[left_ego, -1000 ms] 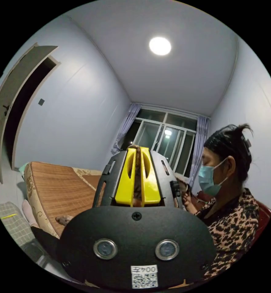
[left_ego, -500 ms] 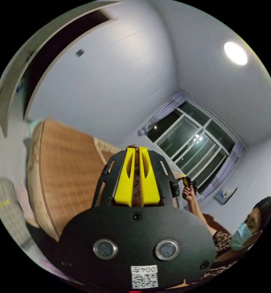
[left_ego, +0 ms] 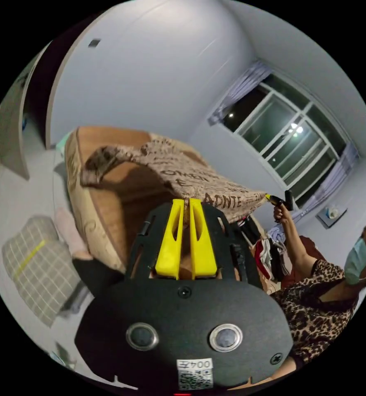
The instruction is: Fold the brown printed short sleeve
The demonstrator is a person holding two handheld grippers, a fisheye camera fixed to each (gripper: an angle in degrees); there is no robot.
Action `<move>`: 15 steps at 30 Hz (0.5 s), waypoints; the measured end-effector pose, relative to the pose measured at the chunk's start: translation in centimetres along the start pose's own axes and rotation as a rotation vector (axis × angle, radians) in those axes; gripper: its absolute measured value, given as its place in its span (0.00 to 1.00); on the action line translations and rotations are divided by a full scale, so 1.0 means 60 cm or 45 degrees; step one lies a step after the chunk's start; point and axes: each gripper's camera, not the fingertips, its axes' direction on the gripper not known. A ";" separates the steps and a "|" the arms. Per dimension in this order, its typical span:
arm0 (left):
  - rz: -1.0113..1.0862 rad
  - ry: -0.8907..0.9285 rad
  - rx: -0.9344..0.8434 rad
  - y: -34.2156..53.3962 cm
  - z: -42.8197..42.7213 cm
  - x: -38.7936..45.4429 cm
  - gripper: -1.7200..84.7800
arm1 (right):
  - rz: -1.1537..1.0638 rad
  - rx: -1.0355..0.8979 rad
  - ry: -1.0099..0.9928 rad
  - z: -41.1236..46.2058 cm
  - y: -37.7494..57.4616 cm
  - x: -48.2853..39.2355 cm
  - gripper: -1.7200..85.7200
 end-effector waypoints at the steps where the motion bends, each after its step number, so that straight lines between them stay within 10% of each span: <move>1: -0.066 -0.029 -0.078 0.037 0.050 -0.032 0.05 | 0.082 -0.060 -0.027 0.047 0.029 0.033 0.04; 15: -0.080 -0.334 -0.711 0.258 0.319 -0.070 0.05 | 0.351 -0.600 0.464 0.347 0.235 0.083 0.07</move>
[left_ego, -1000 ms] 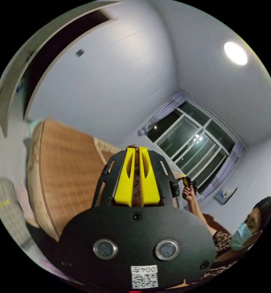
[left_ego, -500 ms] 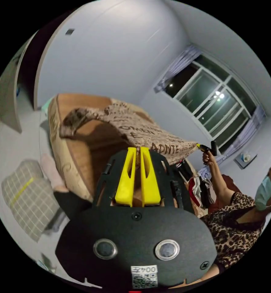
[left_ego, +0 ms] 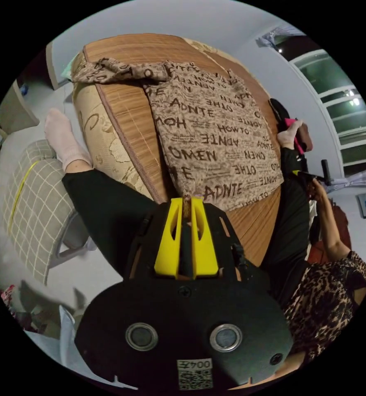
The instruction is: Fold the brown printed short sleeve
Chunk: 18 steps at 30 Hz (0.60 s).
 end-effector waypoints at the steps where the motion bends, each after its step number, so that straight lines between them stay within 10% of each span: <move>1: -0.001 -0.046 -0.003 0.013 -0.001 0.004 0.05 | -0.008 0.034 0.048 -0.008 0.009 -0.011 0.09; 8: 0.181 -0.297 0.392 0.045 0.004 0.125 0.09 | -0.194 0.317 0.013 -0.004 0.024 -0.151 0.17; 18: 0.279 -0.462 0.389 -0.009 0.244 0.234 0.19 | -0.375 0.381 0.210 0.217 -0.019 -0.377 0.25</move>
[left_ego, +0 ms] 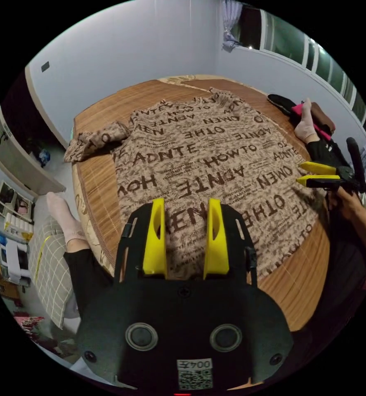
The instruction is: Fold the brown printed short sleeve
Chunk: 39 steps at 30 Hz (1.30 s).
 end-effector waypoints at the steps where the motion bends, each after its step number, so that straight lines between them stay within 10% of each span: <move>1: 0.030 -0.009 -0.016 0.007 0.019 0.015 0.21 | -0.009 -0.011 0.039 0.019 -0.001 -0.015 0.25; 39: -0.057 0.019 -0.228 0.240 -0.004 0.217 0.30 | 0.118 -0.474 0.139 0.092 0.116 -0.167 0.26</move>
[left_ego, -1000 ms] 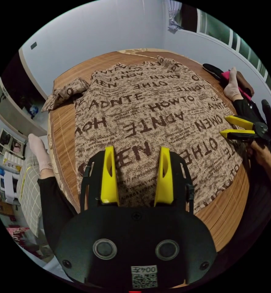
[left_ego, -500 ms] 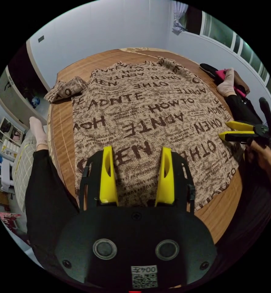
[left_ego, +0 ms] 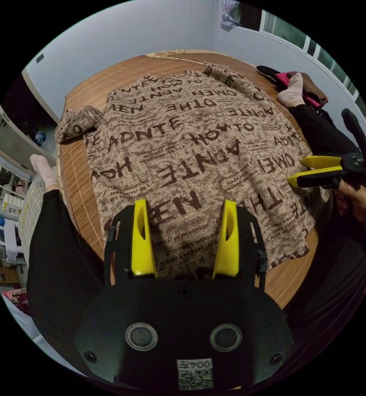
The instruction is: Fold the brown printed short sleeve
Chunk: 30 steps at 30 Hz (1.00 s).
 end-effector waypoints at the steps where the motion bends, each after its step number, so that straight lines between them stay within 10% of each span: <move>1: -0.017 0.004 0.011 0.002 -0.003 -0.003 0.30 | 0.000 -0.004 0.003 0.003 0.001 0.001 0.26; 23: -0.038 -0.239 0.780 -0.190 -0.479 -0.193 0.23 | 0.158 0.718 -0.367 -0.063 0.090 0.111 0.16; 30: 0.185 -0.439 0.646 -0.337 -0.538 -0.271 0.20 | 0.196 0.789 -0.408 -0.032 0.094 0.157 0.13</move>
